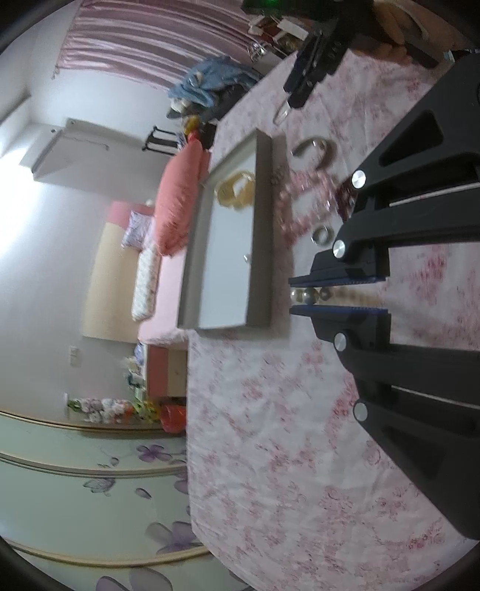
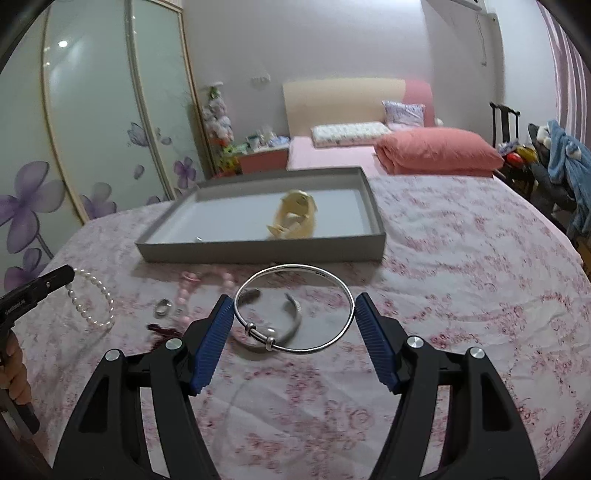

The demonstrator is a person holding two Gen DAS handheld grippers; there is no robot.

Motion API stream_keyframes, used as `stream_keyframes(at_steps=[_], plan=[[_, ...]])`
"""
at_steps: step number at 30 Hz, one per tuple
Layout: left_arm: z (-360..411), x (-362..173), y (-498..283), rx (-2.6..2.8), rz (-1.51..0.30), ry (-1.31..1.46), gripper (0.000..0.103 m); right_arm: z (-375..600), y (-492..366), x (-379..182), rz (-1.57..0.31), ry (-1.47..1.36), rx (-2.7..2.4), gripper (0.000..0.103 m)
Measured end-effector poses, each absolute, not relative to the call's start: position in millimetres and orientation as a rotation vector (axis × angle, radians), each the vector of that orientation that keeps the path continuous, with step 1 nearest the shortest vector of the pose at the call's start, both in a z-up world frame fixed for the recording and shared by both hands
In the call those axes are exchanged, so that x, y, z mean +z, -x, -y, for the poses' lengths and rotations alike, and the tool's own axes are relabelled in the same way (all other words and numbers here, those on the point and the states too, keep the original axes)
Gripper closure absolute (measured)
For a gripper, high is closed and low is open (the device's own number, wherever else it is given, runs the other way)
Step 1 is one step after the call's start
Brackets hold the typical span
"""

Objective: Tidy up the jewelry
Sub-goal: 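Grasp the pearl bracelet with the left tool while the right tool approaches the silver bangle, then grasp the silver hinged bangle with the right tool and lift it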

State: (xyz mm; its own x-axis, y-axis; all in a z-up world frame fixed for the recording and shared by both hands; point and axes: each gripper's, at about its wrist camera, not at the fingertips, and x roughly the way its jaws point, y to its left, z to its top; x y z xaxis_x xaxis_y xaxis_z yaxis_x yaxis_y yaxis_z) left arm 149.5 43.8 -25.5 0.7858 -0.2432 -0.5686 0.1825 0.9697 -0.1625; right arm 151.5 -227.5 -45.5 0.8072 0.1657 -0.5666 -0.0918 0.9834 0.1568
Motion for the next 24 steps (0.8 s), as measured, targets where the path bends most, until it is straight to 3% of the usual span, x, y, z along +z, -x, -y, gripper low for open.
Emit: stream_keyframes(at_steps=[24], plan=[[-25,9,-129,-0.31,-0.504,0.124,0.093,219,-119,-18,-0.416,-0.156,0.182,0.036]])
